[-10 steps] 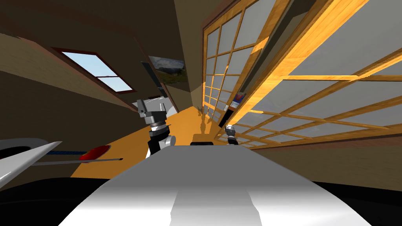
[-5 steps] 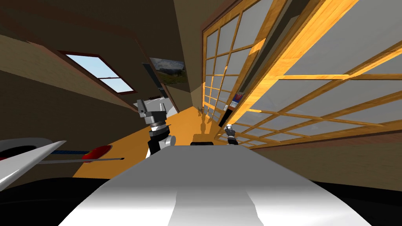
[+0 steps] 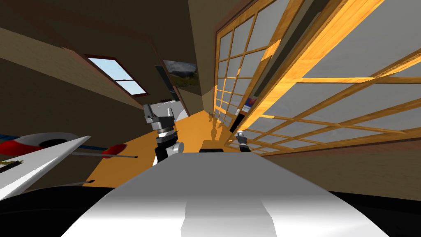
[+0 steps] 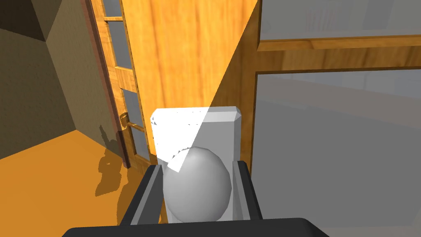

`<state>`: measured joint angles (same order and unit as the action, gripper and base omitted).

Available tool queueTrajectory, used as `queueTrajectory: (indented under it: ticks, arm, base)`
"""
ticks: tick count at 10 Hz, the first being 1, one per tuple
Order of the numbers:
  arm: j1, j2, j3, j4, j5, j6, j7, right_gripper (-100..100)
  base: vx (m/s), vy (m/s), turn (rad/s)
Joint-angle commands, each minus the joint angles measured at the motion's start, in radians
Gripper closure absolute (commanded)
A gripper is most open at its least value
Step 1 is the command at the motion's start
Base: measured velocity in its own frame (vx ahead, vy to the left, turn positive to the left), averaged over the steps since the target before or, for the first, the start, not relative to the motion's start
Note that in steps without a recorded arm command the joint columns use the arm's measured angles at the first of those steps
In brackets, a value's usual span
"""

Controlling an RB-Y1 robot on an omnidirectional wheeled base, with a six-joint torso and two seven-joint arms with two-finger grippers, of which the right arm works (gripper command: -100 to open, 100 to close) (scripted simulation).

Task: Pull the door open

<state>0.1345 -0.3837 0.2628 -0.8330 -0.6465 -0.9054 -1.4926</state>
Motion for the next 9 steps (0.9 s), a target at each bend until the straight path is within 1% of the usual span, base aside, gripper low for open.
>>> queueTrajectory:
  ticks: [1,5,6,7,8,9]
  arm:
    - [0.014,-0.015,0.023,0.004,0.01,-0.017,-0.03,100]
    - [0.041,-0.057,0.071,0.001,0.032,-0.052,-0.096,100]
    - [0.046,-0.064,0.079,0.0,0.036,-0.058,-0.106,100]
    - [0.046,-0.059,0.072,-0.004,0.033,-0.048,-0.095,100]
    - [0.061,-0.073,0.091,-0.003,0.041,-0.069,-0.114,100]
    - [0.066,-0.077,0.096,-0.003,0.043,-0.076,-0.119,100]
  base:
    - [-0.219,-0.02,0.139]
    - [-0.207,-0.033,0.123]
    - [-0.197,-0.035,0.118]
    - [-0.083,-0.009,0.023]
    - [-0.121,-0.015,0.099]
    - [-0.161,-0.025,0.098]
